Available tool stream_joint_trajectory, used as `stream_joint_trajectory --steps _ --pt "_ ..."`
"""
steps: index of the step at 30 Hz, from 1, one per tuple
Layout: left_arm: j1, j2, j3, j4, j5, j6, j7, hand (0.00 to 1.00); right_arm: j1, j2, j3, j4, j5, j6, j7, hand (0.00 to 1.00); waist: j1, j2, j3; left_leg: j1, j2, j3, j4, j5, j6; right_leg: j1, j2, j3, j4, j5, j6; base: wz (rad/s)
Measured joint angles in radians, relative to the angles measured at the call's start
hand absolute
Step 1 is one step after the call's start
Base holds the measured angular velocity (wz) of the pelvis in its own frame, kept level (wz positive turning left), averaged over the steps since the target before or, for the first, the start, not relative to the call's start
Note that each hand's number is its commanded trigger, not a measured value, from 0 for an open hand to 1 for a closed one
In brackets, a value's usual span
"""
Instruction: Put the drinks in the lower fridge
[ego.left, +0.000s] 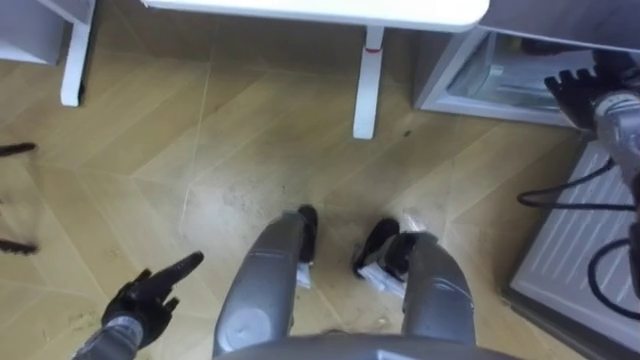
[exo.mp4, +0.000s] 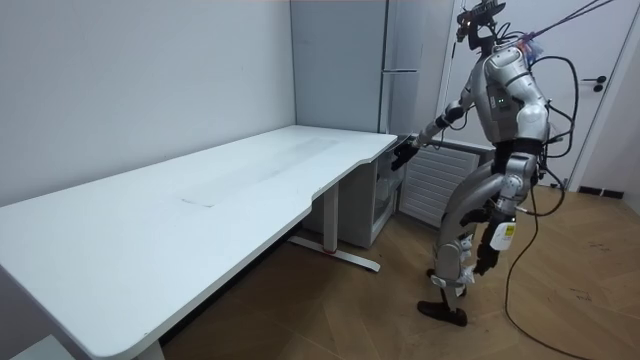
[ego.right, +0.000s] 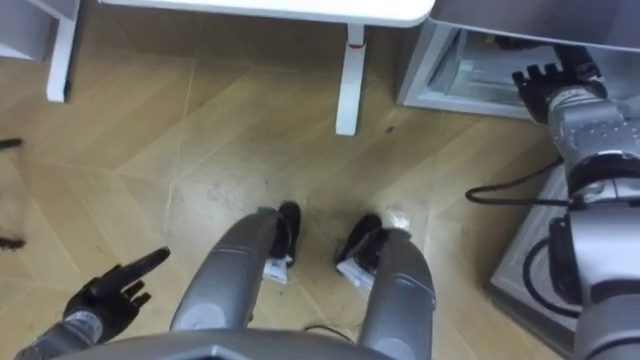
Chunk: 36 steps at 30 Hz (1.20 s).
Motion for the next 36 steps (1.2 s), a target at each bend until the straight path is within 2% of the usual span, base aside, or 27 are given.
stream_joint_trajectory --steps 1,6,10,12,14,16,18,19,22,23,24,32,34,36 --pt "-0.008 0.0 -0.006 0.0 0.0 0.001 -0.001 0.0 0.005 0.0 0.0 0.007 -0.001 -0.003 0.016 0.0 0.002 0.0 -0.0002 0.003 0.0 -0.002 -0.003 0.0 0.001 0.005 0.003 0.0 -0.007 0.005 -0.003 0.0" --pt "-0.069 0.001 -0.008 0.027 -0.045 0.011 -0.009 0.0 0.055 0.001 -0.001 0.016 -0.008 -0.007 0.112 0.0 -0.004 -0.001 -0.0018 0.001 0.0 -0.009 -0.009 -0.003 0.008 0.015 0.014 -0.001 -0.04 0.022 0.008 -0.01" --pt "-0.075 0.003 -0.023 0.028 -0.046 0.02 -0.03 0.0 0.127 0.003 0.001 0.01 -0.021 -0.004 0.191 0.0 -0.008 -0.001 -0.0051 -0.006 0.0 -0.008 0.007 -0.015 0.021 0.017 0.016 0.0 -0.044 0.023 0.021 -0.02" --pt "-0.075 0.002 -0.031 0.031 -0.046 0.036 -0.033 0.0 0.164 0.012 0.001 0.009 -0.028 -0.003 0.223 0.0 -0.011 -0.002 -0.0066 -0.008 -0.002 -0.005 0.008 -0.019 0.028 0.017 0.016 0.004 -0.049 0.027 0.03 -0.02" --pt "-0.076 0.0 -0.031 0.047 -0.045 0.039 -0.036 0.0 0.192 0.022 0.001 0.01 -0.029 -0.003 0.25 0.0 -0.018 0.0 -0.0107 -0.005 -0.001 -0.006 0.009 -0.02 0.031 0.022 0.023 0.008 -0.058 0.033 0.038 -0.05" --pt "-0.076 0.0 -0.042 0.076 -0.045 0.038 -0.042 0.0 0.219 0.04 0.002 0.012 -0.03 -0.004 0.264 0.0 -0.017 0.0 -0.019 0.003 -0.001 -0.004 0.013 -0.025 0.036 0.028 0.035 0.022 -0.061 0.036 0.043 -0.1" --pt "-0.073 -0.01 -0.05 0.098 -0.046 0.045 -0.043 0.0 0.253 0.069 0.001 0.009 -0.038 -0.005 0.273 0.0 -0.024 0.01 -0.0372 0.011 0.0 0.003 0.021 -0.034 0.043 0.036 0.033 0.03 -0.055 0.037 0.049 -0.09" --pt "-0.073 -0.015 -0.046 0.091 -0.046 0.046 -0.045 0.0 0.269 0.083 0.0 0.008 -0.039 -0.006 0.279 0.0 -0.024 0.013 -0.0395 0.013 -0.003 0.005 0.024 -0.036 0.046 0.036 0.027 0.031 -0.047 0.035 0.052 0.0" --pt "-0.08 -0.017 -0.045 0.077 -0.047 0.046 -0.048 0.0 0.293 0.105 0.0 0.007 -0.046 -0.005 0.279 0.0 -0.027 0.014 -0.0397 0.01 -0.005 0.007 0.037 -0.042 0.047 0.031 0.012 0.032 -0.028 0.028 0.054 0.02" --pt "-0.084 -0.018 -0.047 0.069 -0.052 0.046 -0.046 0.0 0.302 0.108 0.0 0.006 -0.052 -0.005 0.278 0.0 -0.032 0.018 -0.0424 0.003 -0.009 0.007 0.047 -0.044 0.049 0.025 0.009 0.033 -0.017 0.023 0.059 0.05" --pt "-0.084 -0.019 -0.047 0.057 -0.052 0.046 -0.043 0.0 0.306 0.108 0.0 0.006 -0.054 -0.005 0.276 0.0 -0.032 0.02 -0.0435 -0.004 -0.007 0.01 0.059 -0.047 0.053 0.018 0.01 0.036 -0.007 0.016 0.068 0.0" --pt "-0.078 -0.051 -0.047 0.048 -0.052 0.048 0.0 0.0 0.362 0.119 -0.002 0.006 -0.059 -0.006 0.26 0.0 -0.033 0.031 -0.0467 -0.011 0.003 0.034 0.069 -0.048 0.055 -0.002 0.02 0.063 -0.007 0.028 0.063 -0.11" --pt "-0.078 -0.055 -0.048 0.046 -0.054 0.048 0.002 0.0 0.373 0.122 -0.002 0.006 -0.053 -0.006 0.261 0.0 -0.037 0.037 -0.0463 -0.015 0.003 0.033 0.073 -0.05 0.057 -0.004 0.026 0.064 -0.006 0.032 0.068 -0.03" --pt "-0.095 -0.055 -0.048 0.083 -0.053 0.048 0.002 0.0 0.381 0.127 -0.002 0.016 -0.06 -0.006 0.261 0.0 -0.046 0.043 -0.0457 -0.028 0.003 0.031 0.078 -0.051 0.057 -0.012 0.026 0.063 -0.003 0.032 0.069 0.0"
